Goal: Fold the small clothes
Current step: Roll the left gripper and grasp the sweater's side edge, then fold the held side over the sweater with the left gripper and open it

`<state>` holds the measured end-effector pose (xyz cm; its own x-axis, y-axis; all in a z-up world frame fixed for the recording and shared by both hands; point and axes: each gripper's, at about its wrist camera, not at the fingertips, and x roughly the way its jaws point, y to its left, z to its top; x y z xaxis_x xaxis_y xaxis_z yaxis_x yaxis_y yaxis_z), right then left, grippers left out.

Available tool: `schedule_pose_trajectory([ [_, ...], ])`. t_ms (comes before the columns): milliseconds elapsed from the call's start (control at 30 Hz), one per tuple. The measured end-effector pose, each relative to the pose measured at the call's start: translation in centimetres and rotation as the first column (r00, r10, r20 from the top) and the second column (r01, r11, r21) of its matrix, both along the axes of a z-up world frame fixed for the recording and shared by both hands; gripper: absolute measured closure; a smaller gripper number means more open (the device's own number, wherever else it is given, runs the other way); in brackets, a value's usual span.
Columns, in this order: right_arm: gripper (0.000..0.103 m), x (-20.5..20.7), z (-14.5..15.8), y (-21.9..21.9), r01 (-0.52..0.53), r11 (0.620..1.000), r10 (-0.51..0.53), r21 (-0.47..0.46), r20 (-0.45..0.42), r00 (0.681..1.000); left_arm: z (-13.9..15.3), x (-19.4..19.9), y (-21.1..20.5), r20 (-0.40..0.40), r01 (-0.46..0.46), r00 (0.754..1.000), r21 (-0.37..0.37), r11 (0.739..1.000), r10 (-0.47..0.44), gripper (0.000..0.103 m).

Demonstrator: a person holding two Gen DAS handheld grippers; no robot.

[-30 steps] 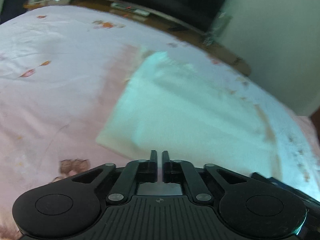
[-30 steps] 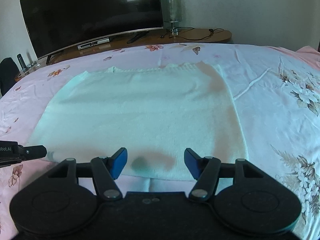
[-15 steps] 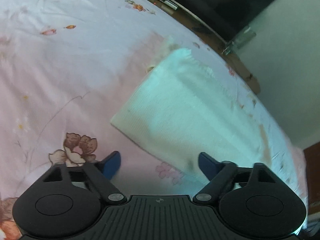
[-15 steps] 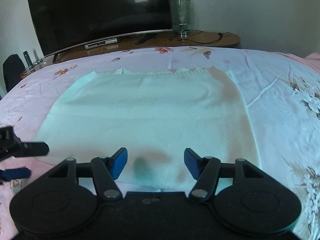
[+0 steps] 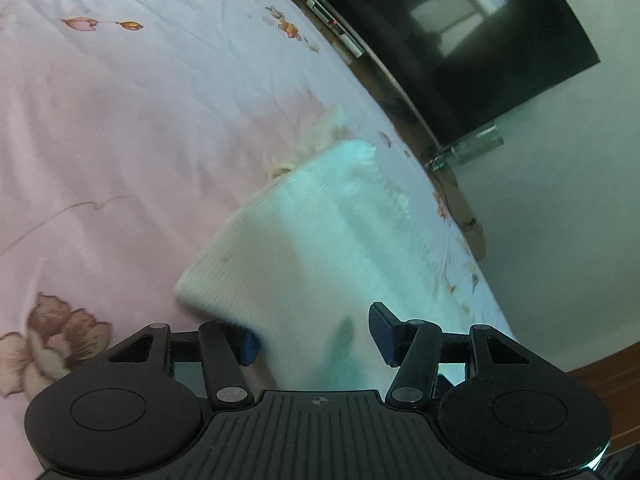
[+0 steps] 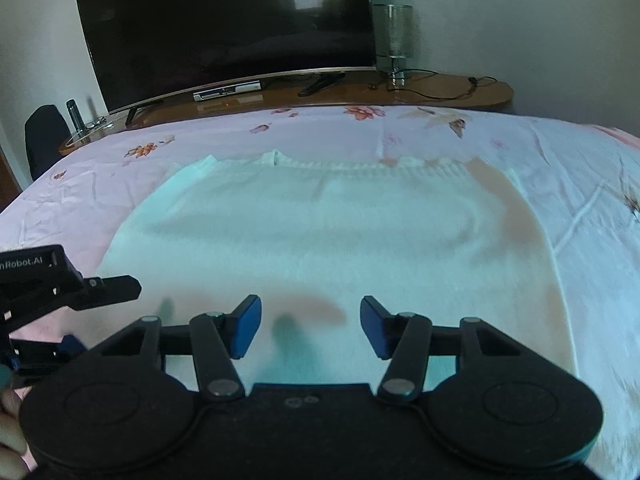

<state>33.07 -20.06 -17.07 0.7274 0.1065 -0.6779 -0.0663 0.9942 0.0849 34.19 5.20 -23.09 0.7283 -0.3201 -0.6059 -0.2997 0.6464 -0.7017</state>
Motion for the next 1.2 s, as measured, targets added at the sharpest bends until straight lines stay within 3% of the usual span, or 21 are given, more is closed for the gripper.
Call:
schedule_pose_trajectory([
  [33, 0.053, 0.6, 0.0, 0.0, -0.001, 1.0, 0.001, -0.002, 0.005, 1.0, -0.2, 0.1, 0.0, -0.006, -0.008, 1.0, -0.002, 1.0, 0.008, 0.085],
  [67, 0.057, 1.2, -0.1, 0.0, -0.002, 1.0, 0.002, -0.007, 0.006, 1.0, -0.8, 0.4, 0.0, -0.026, -0.005, 1.0, -0.024, 1.0, 0.004, 0.096],
  [133, 0.061, 2.3, -0.4, 0.0, -0.007, 1.0, 0.007, -0.021, 0.001, 1.0, -1.6, 0.4, 0.3, -0.036, -0.029, 0.999, -0.056, 0.998, 0.027, 0.096],
  [300, 0.071, 3.9, -1.3, 0.2, -0.021, 0.997, 0.02, -0.073, -0.002, 1.0, 0.1, 0.5, -0.5, 0.023, -0.009, 1.0, 0.032, 0.999, 0.008, 0.096],
  [400, 0.069, 3.7, -2.2, 1.3, -0.081, 0.981, 0.081, -0.177, -0.011, 0.997, 2.1, 0.9, -1.5, 0.087, 0.028, 0.996, 0.104, 0.994, -0.037, 0.096],
  [433, 0.069, 3.7, -1.9, 1.3, -0.082, 0.982, 0.08, -0.168, -0.02, 0.997, 2.7, 1.1, -1.9, 0.106, 0.045, 0.993, 0.125, 0.991, -0.058, 0.096],
  [533, 0.071, 2.9, -1.0, 0.5, -0.065, 0.991, 0.066, -0.113, 0.005, 0.998, 4.5, 1.6, -3.4, 0.162, 0.089, 0.979, 0.214, 0.973, -0.125, 0.096],
  [567, 0.07, 2.9, -1.9, 0.6, -0.084, 0.988, 0.081, -0.132, -0.029, 0.996, 4.9, 1.8, -3.9, 0.175, 0.105, 0.973, 0.236, 0.966, -0.148, 0.096],
  [633, 0.07, 2.6, -2.5, 0.8, -0.116, 0.978, 0.116, -0.174, -0.012, 0.993, 5.9, 2.2, -5.0, 0.202, 0.139, 0.958, 0.289, 0.947, -0.202, 0.096],
  [667, 0.07, 2.9, -2.2, 0.6, -0.106, 0.983, 0.103, -0.148, -0.026, 0.994, 6.4, 2.4, -5.6, 0.212, 0.158, 0.95, 0.309, 0.938, -0.23, 0.096],
  [767, 0.072, 2.6, -0.9, -1.1, -0.061, 0.998, 0.061, -0.034, 0.001, 0.998, 7.8, 2.6, -7.7, 0.245, 0.23, 0.909, 0.382, 0.895, -0.338, 0.096],
  [800, 0.071, 2.0, -0.9, -1.5, -0.049, 0.998, 0.05, -0.032, 0.017, 0.999, 8.1, 2.4, -8.4, 0.248, 0.261, 0.893, 0.394, 0.881, -0.375, 0.096],
  [867, 0.07, 1.5, -1.9, -2.4, -0.063, 0.998, 0.062, -0.025, -0.035, 0.997, 8.5, 2.3, -10.5, 0.244, 0.342, 0.85, 0.418, 0.842, -0.466, 0.096],
  [967, 0.071, 0.0, -0.7, -5.2, 0.006, 0.999, -0.006, 0.033, -0.004, 1.0, 8.3, 2.2, -14.1, 0.202, 0.46, 0.785, 0.443, 0.769, -0.586, 0.096],
  [1067, 0.069, -1.7, 0.3, -9.3, 0.101, 0.991, -0.101, 0.085, -0.005, 0.995, 7.7, 2.0, -16.3, 0.16, 0.545, 0.739, 0.429, 0.72, -0.655, 0.096],
  [1133, 0.068, -3.1, 0.4, -11.0, 0.133, 0.99, -0.132, 0.055, -0.019, 0.991, 7.4, 1.3, -17.9, 0.124, 0.599, 0.69, 0.456, 0.658, -0.713, 0.096],
  [1200, 0.068, -4.5, 0.4, -12.8, 0.177, 0.981, -0.175, 0.08, -0.031, 0.984, 6.7, 0.8, -18.9, 0.077, 0.636, 0.664, 0.465, 0.616, -0.744, 0.096],
])
